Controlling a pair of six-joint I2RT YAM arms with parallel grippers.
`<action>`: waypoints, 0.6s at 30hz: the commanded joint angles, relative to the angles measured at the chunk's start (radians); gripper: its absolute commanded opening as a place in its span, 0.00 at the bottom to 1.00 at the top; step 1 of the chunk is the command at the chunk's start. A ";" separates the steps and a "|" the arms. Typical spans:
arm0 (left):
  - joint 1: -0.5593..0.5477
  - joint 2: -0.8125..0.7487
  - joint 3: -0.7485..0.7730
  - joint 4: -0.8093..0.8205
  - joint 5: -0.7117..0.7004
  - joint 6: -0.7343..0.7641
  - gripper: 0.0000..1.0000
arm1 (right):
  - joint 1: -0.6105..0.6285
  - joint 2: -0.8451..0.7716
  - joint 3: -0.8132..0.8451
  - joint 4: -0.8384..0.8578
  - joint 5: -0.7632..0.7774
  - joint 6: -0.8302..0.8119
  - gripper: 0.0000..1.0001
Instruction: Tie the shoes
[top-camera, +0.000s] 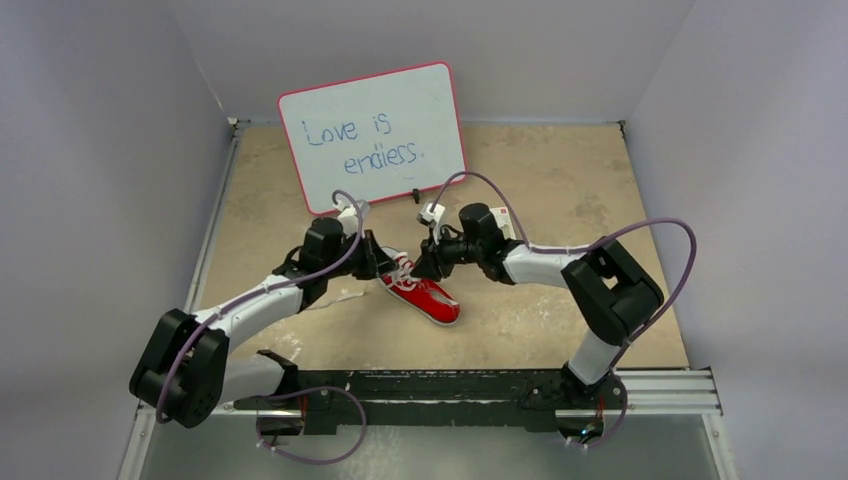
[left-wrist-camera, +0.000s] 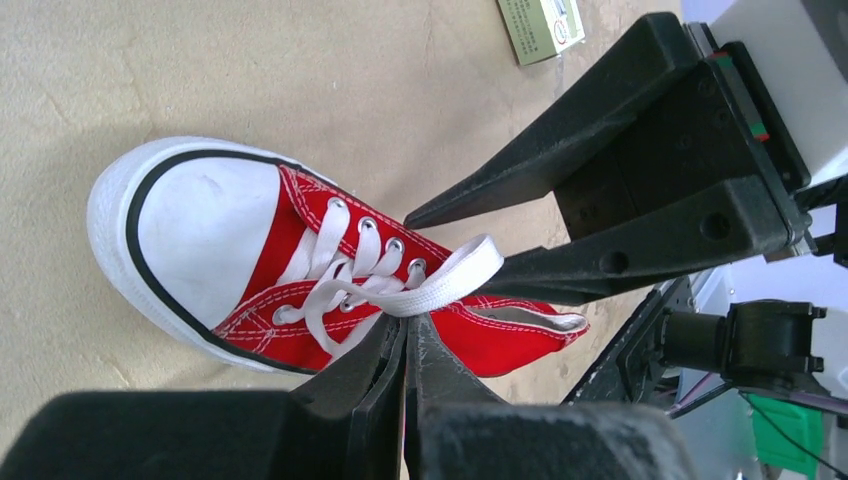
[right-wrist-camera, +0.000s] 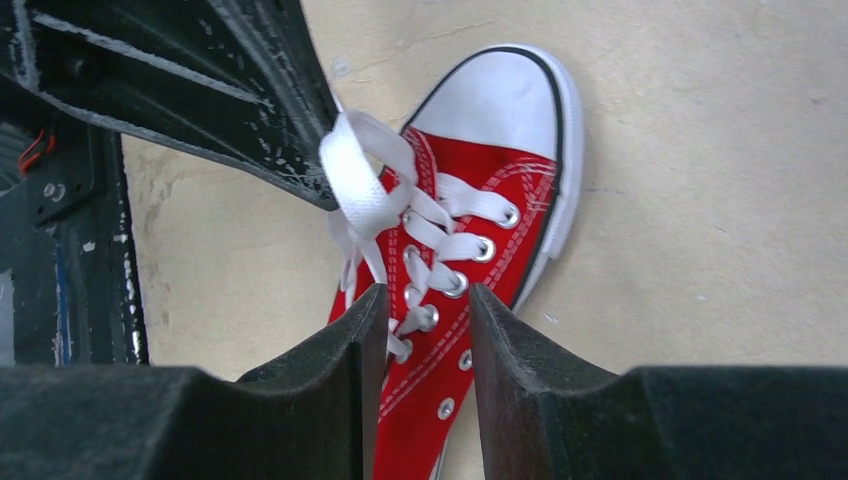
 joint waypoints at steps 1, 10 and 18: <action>0.011 -0.051 -0.025 0.097 -0.022 -0.076 0.00 | 0.032 -0.003 0.054 0.030 -0.033 -0.045 0.38; 0.020 -0.080 -0.031 0.065 -0.027 -0.087 0.00 | 0.048 -0.036 0.018 0.086 0.014 -0.067 0.37; 0.022 -0.110 -0.043 0.053 -0.048 -0.115 0.00 | 0.075 -0.028 0.025 0.047 0.052 -0.094 0.36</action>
